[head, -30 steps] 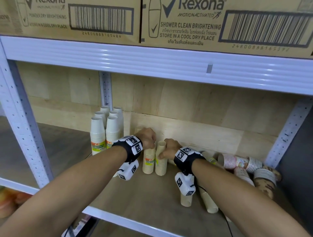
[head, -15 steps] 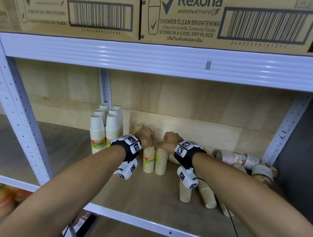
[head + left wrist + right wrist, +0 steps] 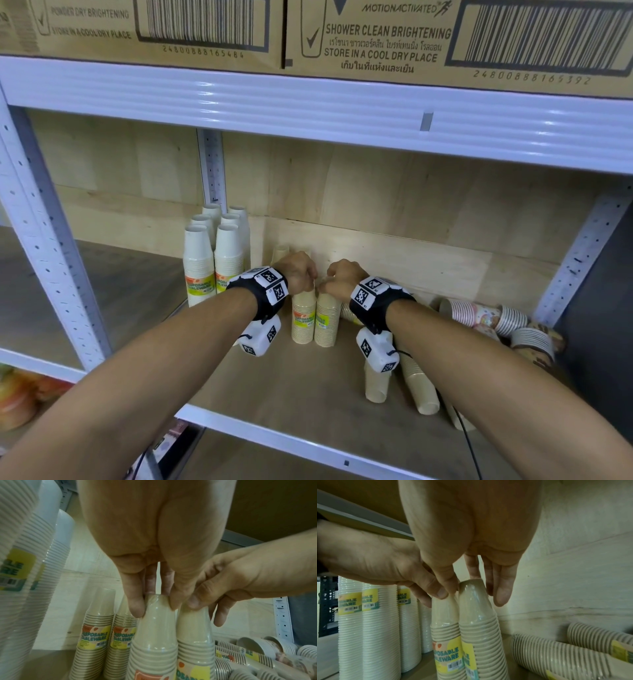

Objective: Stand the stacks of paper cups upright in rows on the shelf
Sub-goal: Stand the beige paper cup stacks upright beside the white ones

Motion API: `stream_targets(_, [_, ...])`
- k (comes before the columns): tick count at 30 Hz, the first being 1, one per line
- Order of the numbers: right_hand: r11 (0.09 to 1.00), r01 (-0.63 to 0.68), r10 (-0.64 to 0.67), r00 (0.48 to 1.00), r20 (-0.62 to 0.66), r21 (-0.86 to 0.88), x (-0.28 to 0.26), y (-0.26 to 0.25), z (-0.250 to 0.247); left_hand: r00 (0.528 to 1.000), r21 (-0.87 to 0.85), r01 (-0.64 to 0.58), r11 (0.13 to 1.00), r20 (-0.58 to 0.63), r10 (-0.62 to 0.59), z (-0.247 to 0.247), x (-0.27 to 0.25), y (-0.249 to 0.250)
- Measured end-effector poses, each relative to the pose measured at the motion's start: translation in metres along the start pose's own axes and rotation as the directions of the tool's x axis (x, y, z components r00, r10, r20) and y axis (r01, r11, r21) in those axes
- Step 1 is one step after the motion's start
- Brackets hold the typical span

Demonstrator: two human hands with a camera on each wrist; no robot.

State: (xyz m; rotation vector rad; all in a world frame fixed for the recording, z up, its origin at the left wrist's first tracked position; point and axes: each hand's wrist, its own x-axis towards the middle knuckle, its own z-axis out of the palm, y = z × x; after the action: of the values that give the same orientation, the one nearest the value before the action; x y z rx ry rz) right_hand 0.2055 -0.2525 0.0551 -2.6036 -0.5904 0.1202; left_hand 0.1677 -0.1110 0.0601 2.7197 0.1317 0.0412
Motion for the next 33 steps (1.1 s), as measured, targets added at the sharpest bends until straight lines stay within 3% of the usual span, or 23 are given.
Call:
stream_targets(4, [1.0,-0.015,0.016,0.999,-0.034,0.01,0.003,0.0,0.004,1.0,-0.014,0.009,1.0,-0.001,-0.009,0.0,0.0,0.001])
stream_targets(10, [0.999,0.035,-0.034,0.999,0.026,-0.035,0.007,-0.001,0.004,1.0,-0.055,0.023,0.998,0.009,-0.023,0.0,0.0,0.003])
stream_targets(16, [0.997,0.024,-0.027,0.999,-0.041,-0.067,0.007,0.001,0.007,1.0,-0.057,0.028,0.998,0.008,-0.028,0.002,0.003,0.001])
stream_targets(22, [0.996,0.059,-0.058,0.998,0.025,-0.066,0.009,-0.001,0.004,1.0,-0.005,0.014,1.0,0.007,-0.014,0.002,0.005,0.0])
stream_targets(33, [0.994,0.083,-0.08,0.996,0.031,-0.076,0.015,-0.004,-0.002,0.999,0.08,0.034,0.996,0.006,-0.034,-0.007,0.016,0.002])
